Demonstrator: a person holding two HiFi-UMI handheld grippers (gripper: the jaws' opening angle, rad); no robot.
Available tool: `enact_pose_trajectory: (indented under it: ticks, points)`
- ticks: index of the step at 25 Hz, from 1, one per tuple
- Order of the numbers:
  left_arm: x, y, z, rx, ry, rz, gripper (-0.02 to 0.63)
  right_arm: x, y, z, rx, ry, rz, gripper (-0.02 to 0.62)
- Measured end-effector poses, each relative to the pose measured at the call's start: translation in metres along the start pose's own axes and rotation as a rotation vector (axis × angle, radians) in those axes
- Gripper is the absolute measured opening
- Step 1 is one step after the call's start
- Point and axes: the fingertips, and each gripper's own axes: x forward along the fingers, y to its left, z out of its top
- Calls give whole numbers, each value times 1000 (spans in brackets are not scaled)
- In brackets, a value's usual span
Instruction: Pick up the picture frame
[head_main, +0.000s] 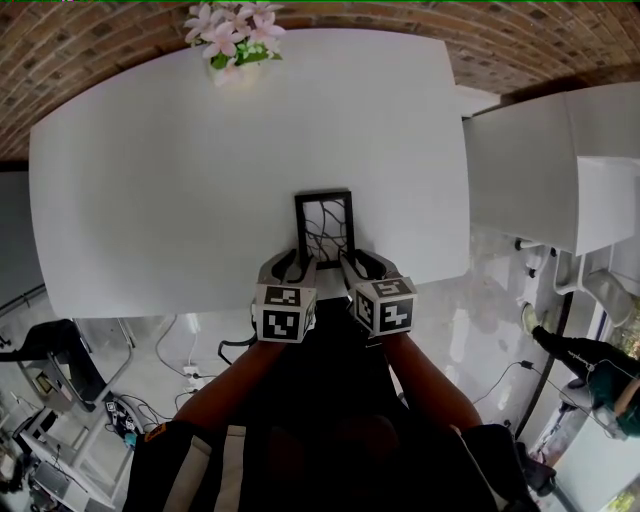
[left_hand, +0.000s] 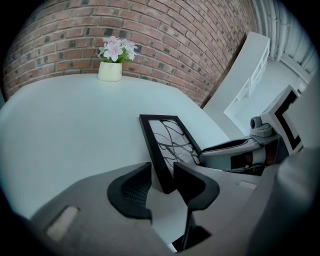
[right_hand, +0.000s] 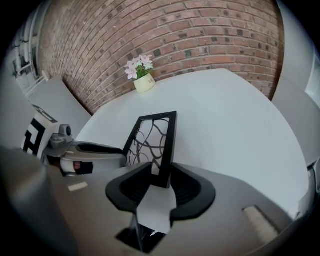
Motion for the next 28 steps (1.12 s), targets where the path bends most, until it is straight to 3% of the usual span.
enact_pose_trajectory:
  ticks: [18,28]
  points:
    - [1,3,4,-11,-10,3,114,2,1,3,18,31,43,121]
    - [-32,-5,43,48,-141,19,109,-32,19,39,-32,-91,10,120]
